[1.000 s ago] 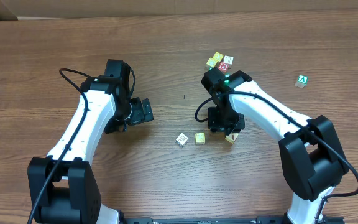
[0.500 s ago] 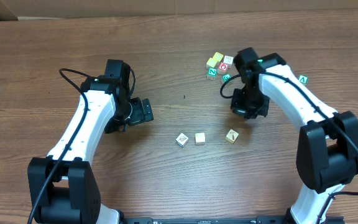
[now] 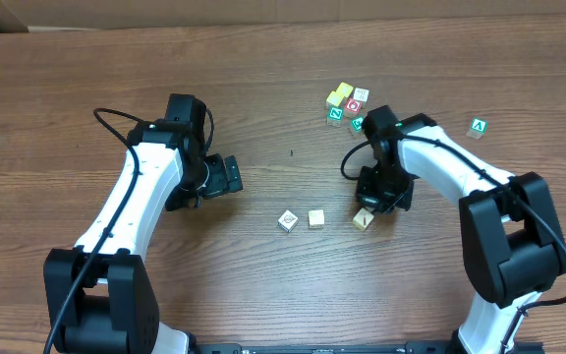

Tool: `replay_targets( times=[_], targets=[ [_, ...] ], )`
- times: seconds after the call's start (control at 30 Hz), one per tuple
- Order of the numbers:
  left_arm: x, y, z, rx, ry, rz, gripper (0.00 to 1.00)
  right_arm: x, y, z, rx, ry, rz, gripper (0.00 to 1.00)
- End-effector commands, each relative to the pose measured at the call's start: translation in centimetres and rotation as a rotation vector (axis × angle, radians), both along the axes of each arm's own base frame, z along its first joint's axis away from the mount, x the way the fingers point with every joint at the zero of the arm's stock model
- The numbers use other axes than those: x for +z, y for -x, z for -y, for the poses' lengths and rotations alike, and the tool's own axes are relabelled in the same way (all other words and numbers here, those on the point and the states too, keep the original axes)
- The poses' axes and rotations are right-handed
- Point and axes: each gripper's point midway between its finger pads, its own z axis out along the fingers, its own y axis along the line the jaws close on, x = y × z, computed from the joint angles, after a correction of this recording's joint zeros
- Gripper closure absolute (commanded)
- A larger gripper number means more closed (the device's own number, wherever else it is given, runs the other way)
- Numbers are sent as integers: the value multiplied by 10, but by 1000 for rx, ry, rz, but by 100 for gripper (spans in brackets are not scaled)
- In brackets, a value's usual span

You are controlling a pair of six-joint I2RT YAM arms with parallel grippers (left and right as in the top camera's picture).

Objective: Flip 3 blocks
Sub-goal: 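Carry hammer block with right gripper to center and set it down, then move right gripper to the green A block at the right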

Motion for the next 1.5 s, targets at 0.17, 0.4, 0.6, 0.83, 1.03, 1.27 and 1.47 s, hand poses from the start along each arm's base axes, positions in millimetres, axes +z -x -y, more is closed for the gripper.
replay_targets(
  times=[0.17,0.4,0.6,0.83,1.03,1.27,1.47],
  targets=[
    [5,-2,2,-5,8,18,0,9,8,-44,64,-132,20,91],
    [5,-2,2,-5,8,18,0,33,-10,-39,106,-154,63,88],
    [5,-2,2,-5,8,18,0,84,-68,7,3,-65,209,59],
    [5,-2,2,-5,8,18,0,92,-126,98,-184,90,374,9],
    [5,-2,2,-5,8,18,0,84,-161,151,-324,105,464,9],
    [5,-2,2,-5,8,18,0,67,-182,206,-393,279,528,9],
    [5,-2,2,-5,8,18,0,59,-189,235,-405,450,558,11]
  ],
)
